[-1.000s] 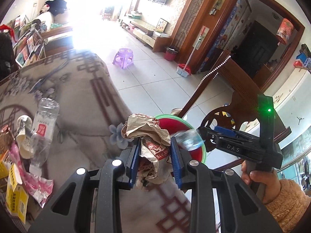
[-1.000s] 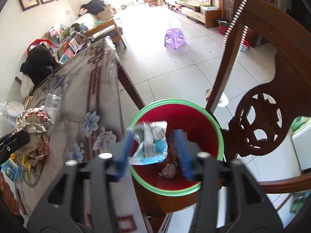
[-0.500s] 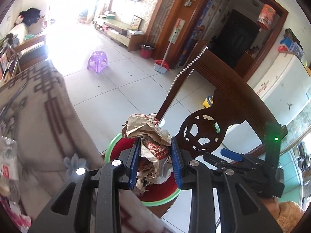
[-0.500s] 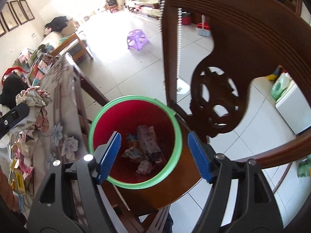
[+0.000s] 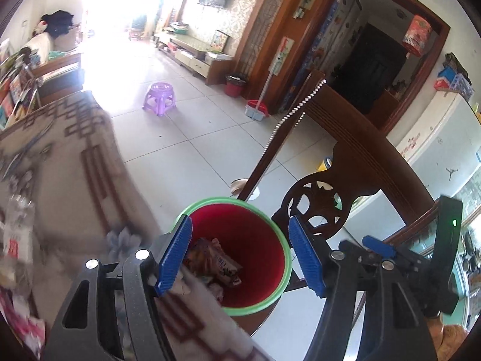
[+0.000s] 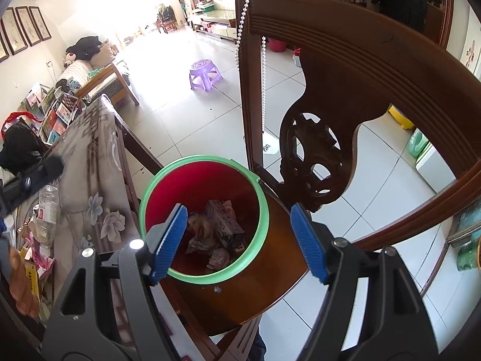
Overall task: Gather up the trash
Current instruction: 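Open the right tool over the red bin while the left tool opens too, then move both tools back over the table toward the remaining boxes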
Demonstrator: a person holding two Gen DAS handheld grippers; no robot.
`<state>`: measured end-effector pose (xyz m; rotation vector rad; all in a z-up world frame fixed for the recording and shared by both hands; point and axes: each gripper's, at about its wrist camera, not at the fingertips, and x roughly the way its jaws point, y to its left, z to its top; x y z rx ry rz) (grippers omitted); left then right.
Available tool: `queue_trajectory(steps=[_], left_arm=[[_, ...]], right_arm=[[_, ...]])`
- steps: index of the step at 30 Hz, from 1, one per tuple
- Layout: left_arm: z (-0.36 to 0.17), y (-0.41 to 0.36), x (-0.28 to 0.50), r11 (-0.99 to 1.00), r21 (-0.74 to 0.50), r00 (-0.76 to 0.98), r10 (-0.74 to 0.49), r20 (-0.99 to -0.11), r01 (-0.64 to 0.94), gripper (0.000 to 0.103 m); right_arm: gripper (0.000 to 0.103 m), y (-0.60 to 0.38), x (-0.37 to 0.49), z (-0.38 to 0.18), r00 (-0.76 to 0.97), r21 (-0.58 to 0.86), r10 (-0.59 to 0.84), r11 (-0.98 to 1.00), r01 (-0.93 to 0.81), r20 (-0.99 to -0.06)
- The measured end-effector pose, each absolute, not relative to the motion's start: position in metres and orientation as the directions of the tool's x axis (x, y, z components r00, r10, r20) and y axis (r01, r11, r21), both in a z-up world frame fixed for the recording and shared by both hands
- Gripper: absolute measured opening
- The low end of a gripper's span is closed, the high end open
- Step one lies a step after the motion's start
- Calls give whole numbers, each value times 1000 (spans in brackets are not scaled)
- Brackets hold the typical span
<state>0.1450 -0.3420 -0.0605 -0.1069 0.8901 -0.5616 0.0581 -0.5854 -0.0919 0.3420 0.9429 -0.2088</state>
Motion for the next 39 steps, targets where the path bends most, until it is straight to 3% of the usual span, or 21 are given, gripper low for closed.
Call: queue_trajectory(steps=[22, 34, 39], left_arm=[[-99, -70, 39, 973, -224, 586, -146, -797, -62, 64], [-101, 40, 6, 935, -260, 607, -64, -792, -241, 64], [-102, 72, -4, 931, -255, 611, -46, -790, -260, 64]], right_arm=[[70, -425, 55, -76, 555, 209, 142, 976, 59, -820], [71, -257, 49, -82, 408, 352, 398, 917, -187, -821], [78, -190, 53, -93, 329, 413, 472, 880, -235, -818]])
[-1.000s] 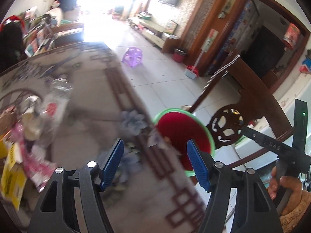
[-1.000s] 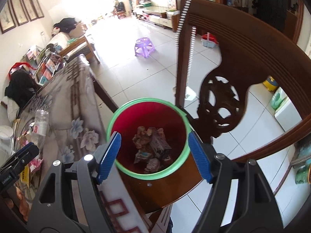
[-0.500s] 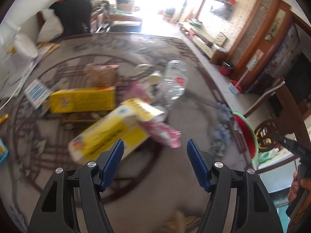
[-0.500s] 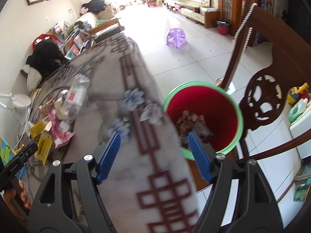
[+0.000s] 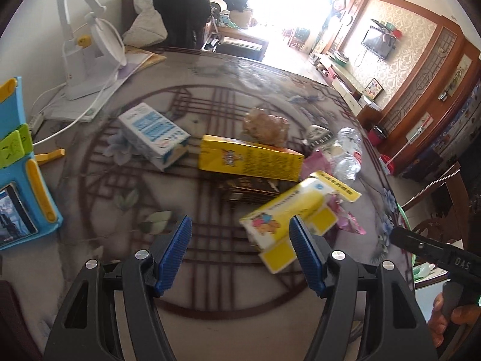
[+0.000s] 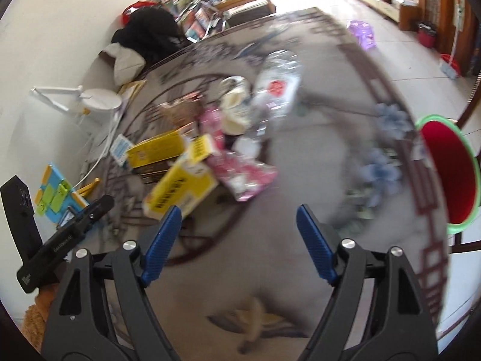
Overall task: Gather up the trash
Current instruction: 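Move both tools back over the table toward the remaining boxes, then grasp the white-blue milk carton with the left tool while the right tool grasps the yellow-white box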
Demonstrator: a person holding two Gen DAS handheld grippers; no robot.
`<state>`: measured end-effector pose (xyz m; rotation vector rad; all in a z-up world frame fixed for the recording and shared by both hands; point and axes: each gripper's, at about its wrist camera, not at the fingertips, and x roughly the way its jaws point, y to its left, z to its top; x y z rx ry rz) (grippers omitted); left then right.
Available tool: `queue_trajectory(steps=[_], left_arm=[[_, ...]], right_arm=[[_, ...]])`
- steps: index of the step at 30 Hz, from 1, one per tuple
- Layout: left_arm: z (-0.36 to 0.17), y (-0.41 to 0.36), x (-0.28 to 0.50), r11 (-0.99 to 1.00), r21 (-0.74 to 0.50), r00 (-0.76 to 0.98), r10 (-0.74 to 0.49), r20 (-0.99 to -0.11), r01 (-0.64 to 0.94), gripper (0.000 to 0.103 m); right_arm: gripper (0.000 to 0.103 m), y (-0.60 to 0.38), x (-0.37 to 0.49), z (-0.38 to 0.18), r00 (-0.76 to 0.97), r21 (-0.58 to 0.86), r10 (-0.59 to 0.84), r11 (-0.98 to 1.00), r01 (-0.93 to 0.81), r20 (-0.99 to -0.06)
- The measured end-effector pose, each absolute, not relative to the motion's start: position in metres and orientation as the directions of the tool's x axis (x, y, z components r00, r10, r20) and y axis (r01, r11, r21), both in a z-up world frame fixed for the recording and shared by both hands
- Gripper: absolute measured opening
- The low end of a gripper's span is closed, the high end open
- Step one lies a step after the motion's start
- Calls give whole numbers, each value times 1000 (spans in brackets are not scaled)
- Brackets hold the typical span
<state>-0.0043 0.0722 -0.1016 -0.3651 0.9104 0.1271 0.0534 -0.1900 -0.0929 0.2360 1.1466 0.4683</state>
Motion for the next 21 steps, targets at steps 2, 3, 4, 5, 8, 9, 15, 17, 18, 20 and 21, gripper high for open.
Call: queue_trajectory(steps=[2, 3, 4, 5, 8, 9, 15, 17, 18, 20, 21], left_arm=[[-103, 89, -8, 926, -260, 613, -40, -789, -273, 64], [-103, 96, -9, 924, -261, 615, -36, -788, -280, 64], [-104, 104, -8, 920, -264, 617, -31, -786, -290, 64], [-104, 110, -8, 915, -269, 618, -28, -786, -301, 64], [-107, 130, -1, 891, -304, 618, -35, -785, -337, 64], [-108, 137, 3, 882, -316, 618, -36, -785, -350, 64], [-112, 174, 35, 824, -345, 629, 17, -777, -449, 73], [-116, 186, 49, 798, -342, 622, 52, -781, -496, 76], [-120, 193, 57, 782, -344, 615, 63, -786, -520, 77], [-130, 208, 75, 745, -349, 594, 78, -800, -569, 77], [-134, 213, 82, 732, -344, 583, 88, -808, -588, 77]], right_arm=[[78, -168, 58, -103, 292, 429, 482, 874, -228, -826], [79, -160, 60, -107, 274, 439, 486, 872, -217, -830], [80, -151, 64, -114, 251, 454, 492, 869, -198, -833], [82, -144, 67, -119, 237, 465, 497, 867, -179, -835], [83, -126, 75, -129, 210, 482, 499, 867, -131, -841], [84, -120, 78, -132, 204, 485, 499, 867, -116, -842], [91, -90, 90, -143, 184, 470, 473, 881, -61, -862], [91, -81, 94, -147, 173, 454, 458, 888, -65, -872], [91, -78, 96, -149, 165, 450, 454, 891, -66, -875], [91, -76, 99, -153, 153, 443, 447, 894, -63, -881], [91, -75, 101, -154, 150, 437, 441, 897, -62, -885]])
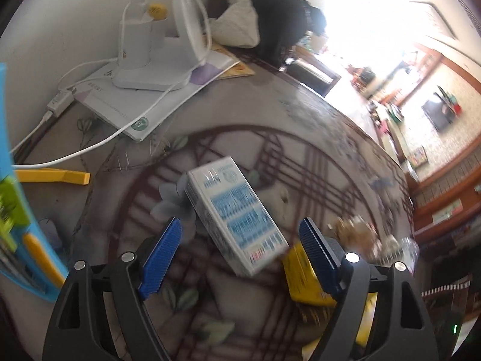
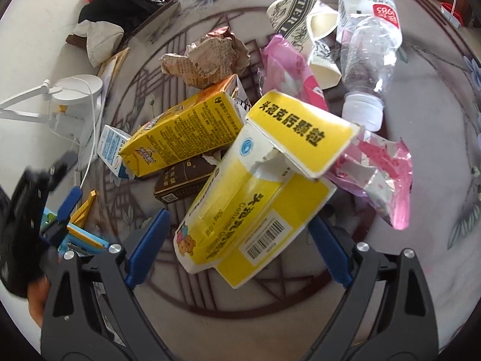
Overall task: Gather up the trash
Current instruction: 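Grasp the white-blue milk carton with the left tool while the right tool grasps the yellow-white box, then carry the milk carton and yellow-white box to the red bin with both tools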
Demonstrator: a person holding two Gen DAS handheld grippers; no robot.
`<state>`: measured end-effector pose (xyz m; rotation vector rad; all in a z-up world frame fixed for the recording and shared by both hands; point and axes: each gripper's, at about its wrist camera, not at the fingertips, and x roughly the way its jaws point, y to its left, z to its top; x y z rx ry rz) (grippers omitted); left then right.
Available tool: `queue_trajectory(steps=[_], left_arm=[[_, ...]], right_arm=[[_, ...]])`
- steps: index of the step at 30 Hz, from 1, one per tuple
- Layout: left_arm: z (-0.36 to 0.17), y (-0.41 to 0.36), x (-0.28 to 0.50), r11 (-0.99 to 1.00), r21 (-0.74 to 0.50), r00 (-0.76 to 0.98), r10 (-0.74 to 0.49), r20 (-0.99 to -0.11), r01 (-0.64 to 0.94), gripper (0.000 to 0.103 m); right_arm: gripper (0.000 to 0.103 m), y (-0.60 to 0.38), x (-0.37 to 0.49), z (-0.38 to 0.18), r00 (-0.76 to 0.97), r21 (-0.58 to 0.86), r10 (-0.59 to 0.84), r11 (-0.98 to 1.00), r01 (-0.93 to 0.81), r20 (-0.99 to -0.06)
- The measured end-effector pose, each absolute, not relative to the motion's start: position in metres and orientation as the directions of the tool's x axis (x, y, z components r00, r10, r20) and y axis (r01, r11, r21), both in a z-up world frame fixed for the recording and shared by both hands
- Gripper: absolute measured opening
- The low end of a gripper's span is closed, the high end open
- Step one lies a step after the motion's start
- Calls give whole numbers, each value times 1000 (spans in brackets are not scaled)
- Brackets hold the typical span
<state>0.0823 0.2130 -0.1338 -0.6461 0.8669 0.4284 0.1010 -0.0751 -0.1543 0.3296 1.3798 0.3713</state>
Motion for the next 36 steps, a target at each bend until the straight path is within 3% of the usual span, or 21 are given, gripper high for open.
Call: queue_trajectory(steps=[5, 9, 10, 11, 12, 13, 15, 21, 29, 36], left_arm=[[-155, 221, 124, 748, -249, 515, 143, -845, -615, 79], [-166, 217, 138, 775, -220, 495, 135, -858, -593, 78], [-167, 214, 141, 794, -210, 497, 131, -858, -571, 77], [-168, 212, 142, 807, -203, 498, 128, -858, -555, 71], [-169, 207, 144, 830, -186, 499, 124, -858, -526, 58], [-170, 205, 146, 845, -180, 496, 113, -861, -504, 55], [-169, 202, 147, 866, -185, 507, 89, -857, -465, 53], [-168, 201, 131, 883, -231, 517, 15, -856, -409, 52], [-164, 175, 69, 910, -237, 500, -39, -865, -341, 52], [-144, 148, 24, 926, -237, 522, -53, -851, -294, 53]], right_arm=[[91, -67, 110, -154, 168, 376, 391, 919, -118, -905], [88, -51, 111, -147, 196, 318, 372, 911, -261, -907], [85, -46, 111, -145, 211, 295, 364, 908, -299, -907], [77, -40, 108, -142, 228, 257, 350, 899, -353, -909], [71, -38, 108, -141, 231, 246, 349, 892, -379, -908], [69, -37, 108, -139, 231, 248, 358, 883, -398, -905], [55, -42, 111, -140, 206, 301, 402, 870, -390, -892], [40, -58, 114, -133, 182, 341, 438, 852, -398, -880], [37, -81, 91, -114, 197, 240, 376, 836, -493, -905], [37, -109, 63, -93, 266, 232, 384, 855, -464, -884]])
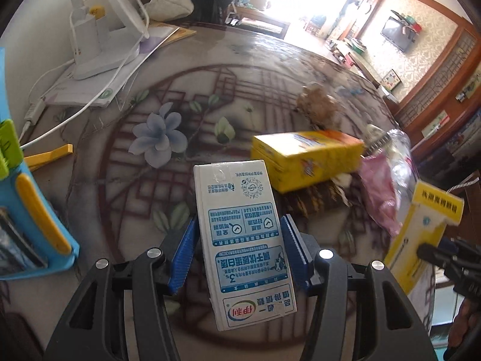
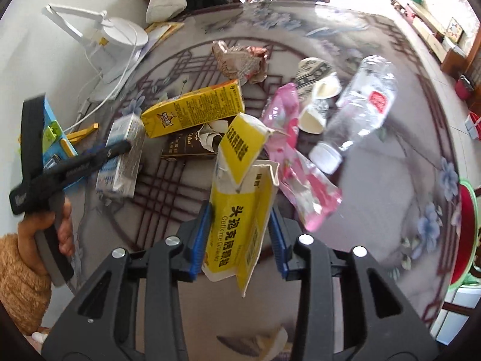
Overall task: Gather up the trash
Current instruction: 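Carry the milk carton and yellow-white box to the red bin with both tools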
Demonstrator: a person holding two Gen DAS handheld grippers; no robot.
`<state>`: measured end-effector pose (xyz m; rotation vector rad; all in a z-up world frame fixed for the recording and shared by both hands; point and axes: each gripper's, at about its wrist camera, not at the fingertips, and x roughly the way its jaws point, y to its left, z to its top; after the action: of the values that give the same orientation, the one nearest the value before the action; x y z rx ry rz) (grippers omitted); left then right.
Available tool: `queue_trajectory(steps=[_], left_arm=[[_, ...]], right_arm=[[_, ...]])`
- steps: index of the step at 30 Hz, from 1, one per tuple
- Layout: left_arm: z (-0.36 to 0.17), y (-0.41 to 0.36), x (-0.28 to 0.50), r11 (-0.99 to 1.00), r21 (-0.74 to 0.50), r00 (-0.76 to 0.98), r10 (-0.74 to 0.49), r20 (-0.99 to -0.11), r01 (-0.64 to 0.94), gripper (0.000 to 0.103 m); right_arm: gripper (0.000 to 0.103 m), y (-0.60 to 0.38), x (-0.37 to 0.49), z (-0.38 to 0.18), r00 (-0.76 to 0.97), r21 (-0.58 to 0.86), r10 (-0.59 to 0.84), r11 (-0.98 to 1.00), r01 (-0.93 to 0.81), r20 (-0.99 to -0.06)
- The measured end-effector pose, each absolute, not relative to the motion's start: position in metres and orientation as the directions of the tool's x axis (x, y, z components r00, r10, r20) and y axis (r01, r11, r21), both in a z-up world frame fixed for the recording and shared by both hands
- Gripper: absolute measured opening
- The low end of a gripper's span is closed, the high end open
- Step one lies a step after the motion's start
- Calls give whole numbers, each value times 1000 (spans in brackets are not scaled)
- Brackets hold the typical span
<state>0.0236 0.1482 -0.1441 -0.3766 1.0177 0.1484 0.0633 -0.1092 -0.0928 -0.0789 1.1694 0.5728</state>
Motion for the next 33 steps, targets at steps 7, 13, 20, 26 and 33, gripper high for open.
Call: queue_trajectory(steps=[7, 13, 20, 26, 33], left_arm=[[-122, 104, 14, 944, -268, 565, -117, -817, -192, 53], [-105, 68, 18, 954, -270, 594, -143, -792, -132, 53], [-98, 36, 25, 964, -256, 597, -163, -785, -74, 53], [-98, 18, 30, 969, -242, 589, -163, -792, -56, 53], [-95, 2, 36, 971, -233, 588, -163, -792, -45, 53]], right_arm=[[37, -127, 44, -75, 339, 235, 392, 876, -421, -855], [37, -148, 31, -66, 383, 236, 392, 888, -394, -837], [37, -183, 27, -66, 418, 248, 376, 911, -328, -827], [37, -208, 30, -70, 431, 253, 358, 925, -282, -828], [37, -227, 34, -72, 432, 263, 358, 928, -264, -828]])
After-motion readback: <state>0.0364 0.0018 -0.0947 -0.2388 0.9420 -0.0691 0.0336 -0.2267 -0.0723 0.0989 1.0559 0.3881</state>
